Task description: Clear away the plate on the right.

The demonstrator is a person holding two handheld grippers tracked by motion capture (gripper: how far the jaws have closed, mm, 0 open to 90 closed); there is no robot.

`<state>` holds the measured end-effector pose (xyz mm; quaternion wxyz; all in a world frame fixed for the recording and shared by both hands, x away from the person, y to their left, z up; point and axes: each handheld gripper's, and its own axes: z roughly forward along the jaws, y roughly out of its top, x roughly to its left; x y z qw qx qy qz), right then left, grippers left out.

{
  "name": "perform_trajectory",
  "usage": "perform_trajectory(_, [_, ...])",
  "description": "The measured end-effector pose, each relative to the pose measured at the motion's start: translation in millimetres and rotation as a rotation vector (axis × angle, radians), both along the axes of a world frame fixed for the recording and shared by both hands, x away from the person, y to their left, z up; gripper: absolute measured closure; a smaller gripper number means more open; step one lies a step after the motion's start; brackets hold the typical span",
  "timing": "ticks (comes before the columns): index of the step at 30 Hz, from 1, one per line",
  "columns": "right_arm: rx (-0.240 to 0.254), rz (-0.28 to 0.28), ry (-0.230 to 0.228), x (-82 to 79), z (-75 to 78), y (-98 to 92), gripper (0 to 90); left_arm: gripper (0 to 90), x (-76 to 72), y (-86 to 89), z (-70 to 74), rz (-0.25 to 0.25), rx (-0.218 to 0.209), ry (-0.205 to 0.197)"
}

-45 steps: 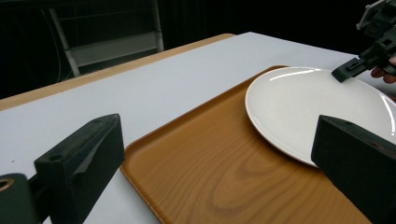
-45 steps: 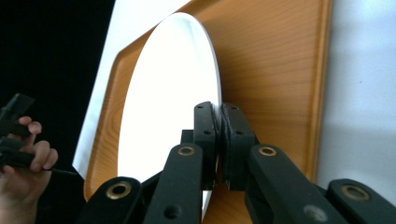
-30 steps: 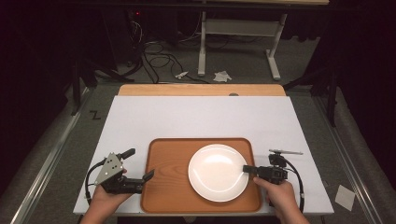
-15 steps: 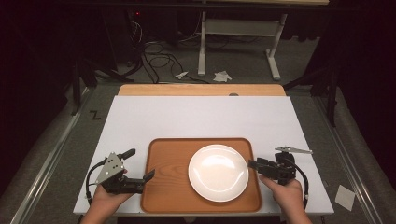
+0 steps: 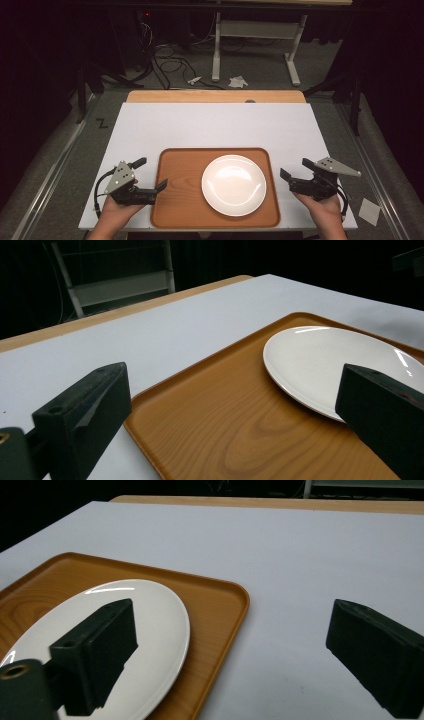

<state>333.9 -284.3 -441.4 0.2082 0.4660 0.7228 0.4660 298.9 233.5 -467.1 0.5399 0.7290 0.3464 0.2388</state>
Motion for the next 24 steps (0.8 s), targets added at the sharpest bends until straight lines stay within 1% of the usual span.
perform_trajectory(1, [0.007, -0.006, -0.002, -1.0, -0.1, -2.6, 1.9, 1.0, 1.2, -1.2, 0.0, 0.003, 0.000, 0.000])
perform_trajectory(2, [0.011, -0.007, -0.012, -2.0, -0.2, -5.6, 1.0, 0.6, 2.2, -2.1, 0.2, 0.006, -0.001, 0.000])
perform_trajectory(5, [0.049, 0.001, -0.071, -8.7, 1.0, -14.0, 0.9, 0.2, 4.9, -4.3, 0.5, 0.008, -0.009, 0.002])
perform_trajectory(8, [0.057, -0.014, -0.088, -11.9, 3.3, -18.6, 1.0, 0.2, 6.6, -5.5, 0.0, 0.007, -0.007, 0.005])
perform_trajectory(11, [0.049, -0.014, -0.079, -10.9, 3.8, -19.6, 0.9, 0.2, 6.7, -5.2, 0.0, 0.008, -0.008, 0.007])
perform_trajectory(14, [0.056, -0.025, -0.070, -9.0, 2.8, -22.9, 0.9, 0.2, 6.0, -3.6, 0.4, 0.013, -0.009, 0.005])
perform_trajectory(17, [0.056, -0.024, -0.055, -7.8, 1.2, -22.5, 1.0, 0.2, 6.2, -3.3, -0.1, 0.015, -0.010, 0.012])
perform_trajectory(18, [0.056, -0.022, -0.058, -7.5, 1.2, -22.1, 1.0, 0.2, 6.2, -3.8, -0.3, 0.013, -0.010, 0.015])
perform_trajectory(22, [0.052, -0.016, -0.054, -6.8, 0.6, -21.4, 1.0, 0.2, 7.1, -5.3, -0.6, 0.002, -0.006, 0.044])
perform_trajectory(24, [0.064, -0.016, -0.050, -6.1, -0.5, -22.2, 1.0, 0.3, 8.4, -7.5, -1.3, 0.000, 0.001, 0.075])
